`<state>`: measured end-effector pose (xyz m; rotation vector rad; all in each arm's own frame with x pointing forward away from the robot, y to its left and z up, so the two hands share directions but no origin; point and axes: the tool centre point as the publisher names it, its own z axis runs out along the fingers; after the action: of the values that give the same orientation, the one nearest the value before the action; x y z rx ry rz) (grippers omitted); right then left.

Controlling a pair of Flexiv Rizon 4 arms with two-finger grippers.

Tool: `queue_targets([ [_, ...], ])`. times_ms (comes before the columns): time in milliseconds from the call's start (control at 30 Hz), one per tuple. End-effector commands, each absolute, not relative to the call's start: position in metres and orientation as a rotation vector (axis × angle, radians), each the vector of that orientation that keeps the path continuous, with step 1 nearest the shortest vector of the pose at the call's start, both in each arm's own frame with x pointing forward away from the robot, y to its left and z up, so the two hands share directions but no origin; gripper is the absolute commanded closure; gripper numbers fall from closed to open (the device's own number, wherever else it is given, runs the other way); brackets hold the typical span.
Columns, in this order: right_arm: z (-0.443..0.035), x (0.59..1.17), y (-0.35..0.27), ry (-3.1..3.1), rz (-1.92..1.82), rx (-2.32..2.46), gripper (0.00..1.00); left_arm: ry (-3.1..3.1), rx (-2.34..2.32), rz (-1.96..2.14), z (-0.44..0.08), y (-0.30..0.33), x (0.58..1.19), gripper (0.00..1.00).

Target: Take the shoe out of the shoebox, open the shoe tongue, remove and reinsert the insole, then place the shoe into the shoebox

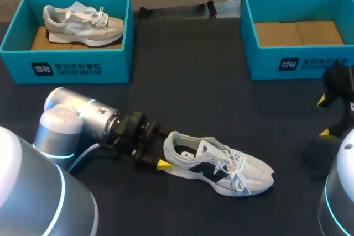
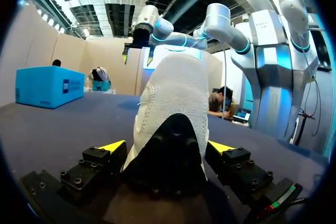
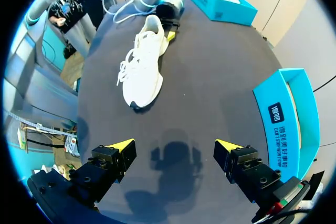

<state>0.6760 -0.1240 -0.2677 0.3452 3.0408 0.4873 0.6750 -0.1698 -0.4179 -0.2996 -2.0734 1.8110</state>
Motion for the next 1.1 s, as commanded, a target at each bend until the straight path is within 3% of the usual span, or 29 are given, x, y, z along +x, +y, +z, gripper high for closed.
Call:
queue_targets([
  [33,-0.268,0.675,-0.123,3.040,0.482,0.347,0.00,-2.069,-0.300,1.811,-0.422,-0.178,0.675,0.00],
  [1100,-0.268,0.675,-0.123,3.040,0.482,0.347,0.00,-2.021,-0.335,1.805,-0.429,-0.209,0.659,0.00],
])
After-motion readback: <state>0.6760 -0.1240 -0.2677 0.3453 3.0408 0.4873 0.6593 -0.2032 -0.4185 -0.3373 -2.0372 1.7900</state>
